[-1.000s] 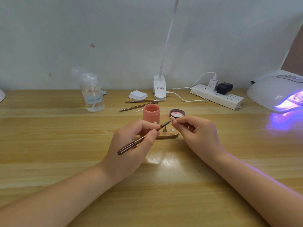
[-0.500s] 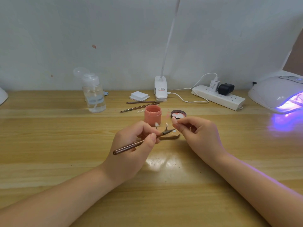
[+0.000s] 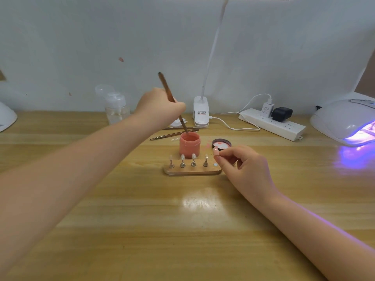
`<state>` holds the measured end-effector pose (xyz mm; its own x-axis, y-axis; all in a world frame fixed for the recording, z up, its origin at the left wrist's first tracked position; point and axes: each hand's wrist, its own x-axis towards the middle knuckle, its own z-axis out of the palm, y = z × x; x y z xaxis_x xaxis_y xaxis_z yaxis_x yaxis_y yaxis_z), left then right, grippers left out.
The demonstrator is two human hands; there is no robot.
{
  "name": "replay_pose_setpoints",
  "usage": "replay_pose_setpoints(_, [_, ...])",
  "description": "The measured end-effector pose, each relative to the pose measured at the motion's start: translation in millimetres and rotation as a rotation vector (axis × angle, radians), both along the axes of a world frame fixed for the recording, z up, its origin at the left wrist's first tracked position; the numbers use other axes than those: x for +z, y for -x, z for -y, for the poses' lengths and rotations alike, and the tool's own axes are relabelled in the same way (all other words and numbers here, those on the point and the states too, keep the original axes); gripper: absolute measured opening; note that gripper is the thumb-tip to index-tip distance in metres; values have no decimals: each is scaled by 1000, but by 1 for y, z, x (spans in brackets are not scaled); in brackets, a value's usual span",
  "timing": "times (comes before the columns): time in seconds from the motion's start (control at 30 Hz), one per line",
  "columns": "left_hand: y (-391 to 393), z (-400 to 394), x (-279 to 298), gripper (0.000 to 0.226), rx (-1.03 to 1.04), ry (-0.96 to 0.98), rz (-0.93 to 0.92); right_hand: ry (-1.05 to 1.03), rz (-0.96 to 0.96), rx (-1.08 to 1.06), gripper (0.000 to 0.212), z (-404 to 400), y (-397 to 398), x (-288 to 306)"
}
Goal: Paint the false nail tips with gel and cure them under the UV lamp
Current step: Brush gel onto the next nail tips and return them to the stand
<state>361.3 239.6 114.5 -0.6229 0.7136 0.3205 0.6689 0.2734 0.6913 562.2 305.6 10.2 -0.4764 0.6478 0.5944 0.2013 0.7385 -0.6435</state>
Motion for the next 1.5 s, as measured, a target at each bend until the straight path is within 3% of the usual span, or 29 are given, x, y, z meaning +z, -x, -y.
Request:
replay_pose_setpoints(0.1, [-1,-19,-2,30,-25,179,-18,6,11,-14,5,0,0,0])
replay_pose_setpoints(0.3, [-8,-28,-11,9,-79,357,-2,18,96,-87,3,-1,0,-3])
replay_pose_setpoints(0.57, [17,-10,-10,10,30,-94,414,9,123,-20,2,-1,2,-3])
replay_pose_setpoints(0.77, [33,6,-29,10,81,-150,656,-6,103,37,3,2,3,-1])
replay_pose_setpoints(0.93, [43,18,-36,11,145,-201,703,-1,106,31,3,3,2,0])
replay_pose_setpoints(1.07, [35,32,-36,7,64,-377,747,-40,119,9,4,3,1,1])
replay_pose_setpoints(1.27, [-9,61,-56,6,-237,-514,499,-8,84,-9,2,1,0,1])
replay_pose_setpoints(1.5, [-47,78,-82,14,-446,-442,69,-14,73,-18,3,1,-1,-1])
